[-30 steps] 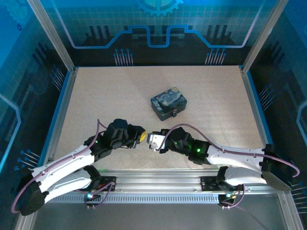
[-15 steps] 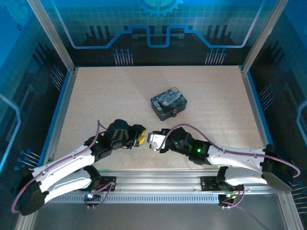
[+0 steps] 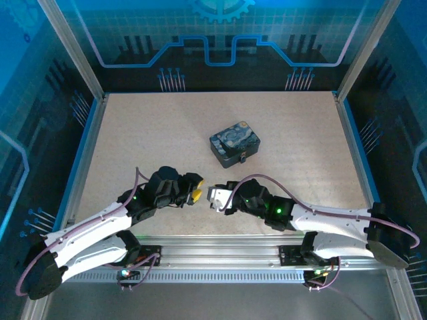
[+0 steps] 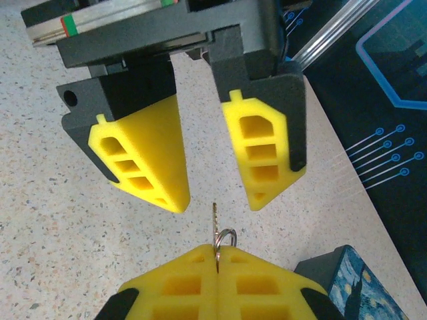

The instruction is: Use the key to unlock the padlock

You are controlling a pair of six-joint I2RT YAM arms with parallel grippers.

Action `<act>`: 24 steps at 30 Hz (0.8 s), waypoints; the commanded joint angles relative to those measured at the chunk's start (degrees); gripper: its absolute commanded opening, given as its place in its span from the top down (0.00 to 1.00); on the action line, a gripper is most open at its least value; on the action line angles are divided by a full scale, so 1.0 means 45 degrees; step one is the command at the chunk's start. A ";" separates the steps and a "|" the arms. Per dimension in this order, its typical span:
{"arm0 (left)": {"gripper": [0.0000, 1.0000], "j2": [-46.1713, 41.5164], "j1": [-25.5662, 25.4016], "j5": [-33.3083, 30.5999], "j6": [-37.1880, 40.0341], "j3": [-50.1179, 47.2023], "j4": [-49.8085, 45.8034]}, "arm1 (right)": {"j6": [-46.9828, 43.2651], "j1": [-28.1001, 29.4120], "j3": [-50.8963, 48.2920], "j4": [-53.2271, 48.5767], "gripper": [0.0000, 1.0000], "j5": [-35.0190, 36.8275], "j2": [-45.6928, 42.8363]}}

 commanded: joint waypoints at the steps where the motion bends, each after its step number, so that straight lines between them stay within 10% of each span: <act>1: 0.57 -0.0043 -0.0071 0.0197 -0.0165 -0.0234 0.0111 | 0.0147 0.0179 0.0281 0.0364 0.99 -0.0089 0.0266; 24: 0.76 -0.0032 -0.0090 0.0302 -0.0247 -0.0351 0.0425 | 0.0278 0.0296 0.0630 0.0838 0.98 -0.0329 0.0876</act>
